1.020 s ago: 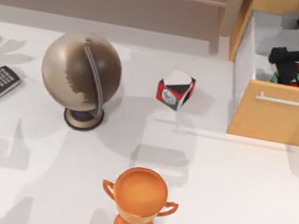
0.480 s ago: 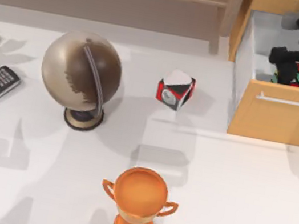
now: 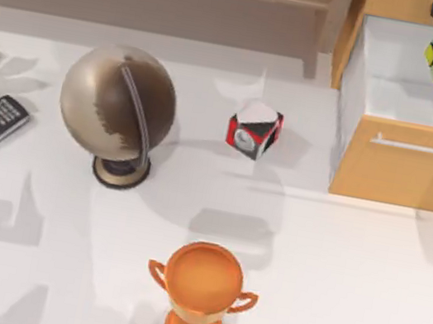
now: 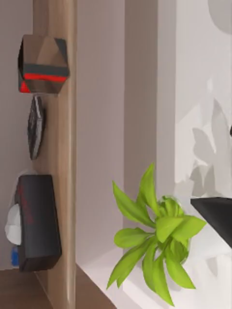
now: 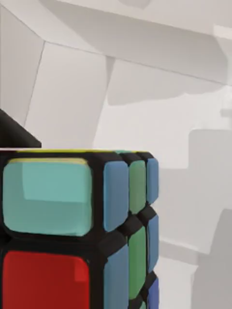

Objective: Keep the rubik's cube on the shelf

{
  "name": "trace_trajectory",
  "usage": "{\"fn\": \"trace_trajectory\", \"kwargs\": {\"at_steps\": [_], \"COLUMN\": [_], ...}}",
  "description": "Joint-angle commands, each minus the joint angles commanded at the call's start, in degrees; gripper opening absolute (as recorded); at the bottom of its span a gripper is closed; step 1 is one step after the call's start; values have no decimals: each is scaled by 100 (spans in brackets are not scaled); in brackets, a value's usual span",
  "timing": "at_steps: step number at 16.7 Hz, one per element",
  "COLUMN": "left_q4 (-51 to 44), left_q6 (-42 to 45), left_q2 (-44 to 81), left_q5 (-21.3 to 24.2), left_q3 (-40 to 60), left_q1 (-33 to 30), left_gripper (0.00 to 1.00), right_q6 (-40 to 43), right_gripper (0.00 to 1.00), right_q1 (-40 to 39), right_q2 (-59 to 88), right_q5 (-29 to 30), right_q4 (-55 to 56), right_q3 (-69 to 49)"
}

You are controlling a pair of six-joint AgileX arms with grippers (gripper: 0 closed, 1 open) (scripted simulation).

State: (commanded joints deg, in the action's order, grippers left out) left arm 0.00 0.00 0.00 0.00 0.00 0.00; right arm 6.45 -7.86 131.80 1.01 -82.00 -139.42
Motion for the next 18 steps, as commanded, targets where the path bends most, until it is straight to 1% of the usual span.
{"fn": "trace_trajectory", "kwargs": {"at_steps": [7,10,13,18], "left_q4": [0,0,0,0], "left_q6": [0,0,0,0], "left_q2": [0,0,0,0], "left_q5": [0,0,0,0], "left_q3": [0,0,0,0], "left_q1": [0,0,0,0], "left_gripper": [100,100,100,100], "right_q6": [15,64,189,214], "right_gripper": [0,0,0,0], "right_q1": [21,81,64,58], "right_q2": [-102,418,957,939], "right_q5": [21,23,-107,-151], "right_q4": [-394,-187,201,252], "right_q3": [-254,-128,152,234]}}
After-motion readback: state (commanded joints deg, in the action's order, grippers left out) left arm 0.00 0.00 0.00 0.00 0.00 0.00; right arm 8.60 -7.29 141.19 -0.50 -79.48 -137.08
